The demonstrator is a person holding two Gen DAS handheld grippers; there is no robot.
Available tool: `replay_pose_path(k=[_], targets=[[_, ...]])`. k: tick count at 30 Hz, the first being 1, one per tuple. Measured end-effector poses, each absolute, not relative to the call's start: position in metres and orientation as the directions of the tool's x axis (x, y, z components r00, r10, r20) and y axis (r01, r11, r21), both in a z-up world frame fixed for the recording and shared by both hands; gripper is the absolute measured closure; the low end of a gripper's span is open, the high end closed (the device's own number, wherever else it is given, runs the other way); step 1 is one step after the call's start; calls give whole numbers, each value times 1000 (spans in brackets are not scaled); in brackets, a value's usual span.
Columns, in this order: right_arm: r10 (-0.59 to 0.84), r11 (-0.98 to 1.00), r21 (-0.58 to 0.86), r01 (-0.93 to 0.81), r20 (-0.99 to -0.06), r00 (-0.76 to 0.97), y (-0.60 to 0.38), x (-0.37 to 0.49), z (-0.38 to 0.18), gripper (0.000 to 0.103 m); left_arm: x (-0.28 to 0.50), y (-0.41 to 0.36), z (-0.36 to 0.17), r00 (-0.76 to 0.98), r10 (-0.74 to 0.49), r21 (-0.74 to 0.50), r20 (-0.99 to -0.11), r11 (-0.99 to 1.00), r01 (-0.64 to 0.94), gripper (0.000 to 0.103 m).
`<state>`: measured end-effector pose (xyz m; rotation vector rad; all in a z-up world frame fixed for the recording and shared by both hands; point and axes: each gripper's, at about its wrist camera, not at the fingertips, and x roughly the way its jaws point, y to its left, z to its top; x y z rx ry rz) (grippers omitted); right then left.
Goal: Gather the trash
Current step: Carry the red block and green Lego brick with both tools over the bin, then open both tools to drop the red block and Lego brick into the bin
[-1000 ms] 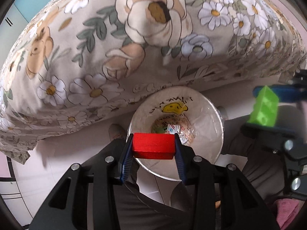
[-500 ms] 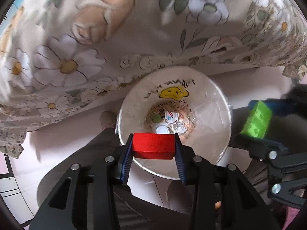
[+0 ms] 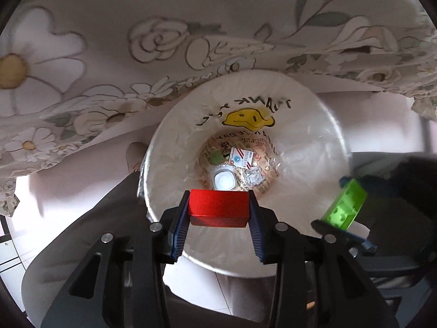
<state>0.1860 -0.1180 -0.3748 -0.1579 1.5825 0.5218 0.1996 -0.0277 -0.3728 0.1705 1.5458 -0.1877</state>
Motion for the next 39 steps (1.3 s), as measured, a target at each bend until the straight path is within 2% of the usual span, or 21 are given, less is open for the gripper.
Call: replay_pose_path(k=[13,16,20,32,39], targets=[[212,894,274,-354,-956,-205,-108,189,-435,58,217,-30,-419,-96,-46,-64,-994,978,199,61],[221,899,291,-327,-947,-233,-110,194,-443,52,219,-28,-427,-116,-38,-59,-992,982,181,55],[231,898,297,-324,-946,-225,-110,197,-445,48,221,-29,-430,-122,-40,-61,-992,982,177,47],[226,902,285,-326,-952,-206,-114,198,-438,48,221,-35,-432,-122,-33,-56,-992,980,193,47],[174,904,202,-378,-979,-106,-111,190,-417,48,215,-31,-419,-81,-24,-39,-996,980,193,47]])
